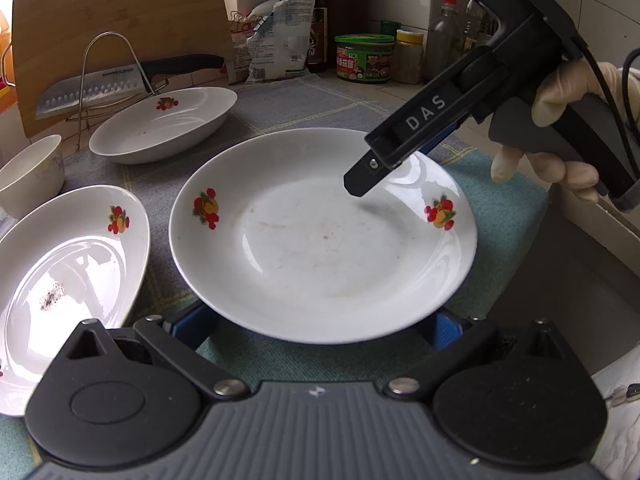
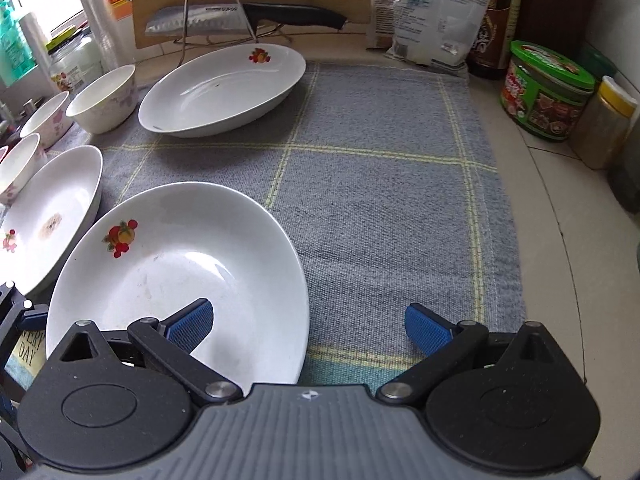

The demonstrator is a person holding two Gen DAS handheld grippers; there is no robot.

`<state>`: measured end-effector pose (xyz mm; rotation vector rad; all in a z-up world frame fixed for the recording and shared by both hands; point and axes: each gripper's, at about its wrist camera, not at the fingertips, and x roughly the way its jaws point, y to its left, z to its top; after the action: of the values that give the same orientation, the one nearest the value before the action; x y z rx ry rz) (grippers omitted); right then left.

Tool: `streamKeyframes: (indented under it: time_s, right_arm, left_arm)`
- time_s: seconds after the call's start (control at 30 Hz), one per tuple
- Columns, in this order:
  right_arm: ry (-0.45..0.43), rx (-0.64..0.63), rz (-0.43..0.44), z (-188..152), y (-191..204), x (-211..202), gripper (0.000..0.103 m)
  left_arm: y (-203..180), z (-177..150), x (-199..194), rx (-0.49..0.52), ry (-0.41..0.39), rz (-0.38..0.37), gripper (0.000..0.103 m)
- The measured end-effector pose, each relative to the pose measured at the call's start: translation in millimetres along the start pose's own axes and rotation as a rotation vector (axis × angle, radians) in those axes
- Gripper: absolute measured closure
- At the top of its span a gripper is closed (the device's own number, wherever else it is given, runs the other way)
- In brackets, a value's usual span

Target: Organize plates and bowls

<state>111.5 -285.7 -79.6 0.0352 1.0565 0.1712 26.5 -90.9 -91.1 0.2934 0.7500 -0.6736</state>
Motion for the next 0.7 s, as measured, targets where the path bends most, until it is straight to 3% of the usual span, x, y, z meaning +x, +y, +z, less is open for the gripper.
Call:
streamKeyframes:
  time_s: [0.17, 0.43, 0.7]
  right_arm:
    - [0.026, -0.092, 0.002, 1.1, 9.2, 6.0, 0.0]
    - [0.067, -0.087, -0.006, 7.1, 7.5, 8.8, 0.0]
    - [0.045, -0.079, -0.015, 3.9, 8.3, 8.6, 0.0]
  left_arm:
    - [-1.0, 2.2, 1.1, -0.013, 0.018, 0.013, 0.0]
    - [-1.2, 4.6, 2.3, -0.016, 0.039, 0.016, 0.0]
    - [0.7, 3.8, 2.9, 0.002, 0.028, -0.002, 0.0]
